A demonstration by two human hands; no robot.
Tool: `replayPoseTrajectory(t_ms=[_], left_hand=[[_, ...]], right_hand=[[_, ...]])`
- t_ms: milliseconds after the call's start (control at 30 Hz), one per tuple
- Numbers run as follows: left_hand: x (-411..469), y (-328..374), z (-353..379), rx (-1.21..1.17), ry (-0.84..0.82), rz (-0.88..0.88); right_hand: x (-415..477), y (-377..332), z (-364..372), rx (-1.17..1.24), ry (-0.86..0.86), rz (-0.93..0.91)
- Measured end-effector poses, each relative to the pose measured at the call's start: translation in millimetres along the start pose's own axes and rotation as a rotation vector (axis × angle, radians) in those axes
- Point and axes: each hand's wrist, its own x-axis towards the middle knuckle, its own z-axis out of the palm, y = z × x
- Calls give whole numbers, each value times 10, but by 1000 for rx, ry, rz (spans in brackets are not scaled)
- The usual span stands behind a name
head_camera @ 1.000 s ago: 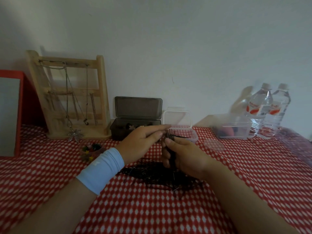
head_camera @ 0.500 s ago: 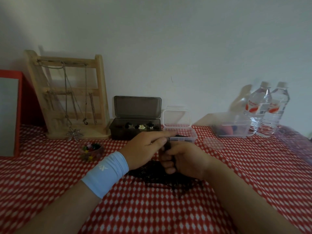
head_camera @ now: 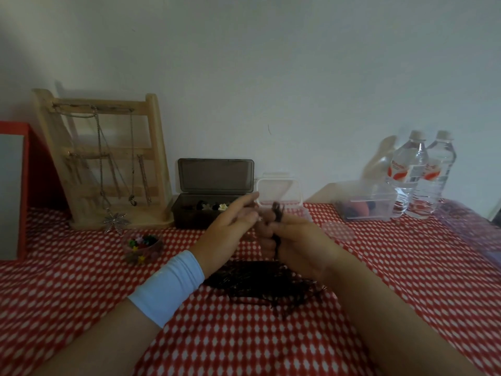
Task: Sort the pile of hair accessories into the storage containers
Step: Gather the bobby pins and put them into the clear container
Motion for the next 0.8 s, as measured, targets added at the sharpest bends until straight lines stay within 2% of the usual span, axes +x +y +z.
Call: replayPoseTrajectory(t_ms=[67, 133, 233, 333, 500, 700, 733, 800], left_hand=[[-7, 33, 28, 3, -52, -97], [-52, 71, 92, 112, -162, -181], [-87, 47, 187, 226, -256, -192], [-84, 44, 197, 176, -202, -180], [-87, 59, 163, 134, -106, -194], [-70, 69, 170, 190, -82, -295], [-59, 57, 168, 156, -74, -318], [-34, 54, 187, -123, -58, -375]], right_hand=[[7, -62, -9, 109, 67, -106], [11, -98, -15, 183, 102, -190], [23, -111, 6, 188, 141, -274], [30, -99, 27, 162, 128, -308], [31, -29, 47, 113, 86, -239], [39, -84, 63, 166, 201, -285], [42, -98, 44, 159, 231, -299], [51, -111, 10, 115, 298, -340]])
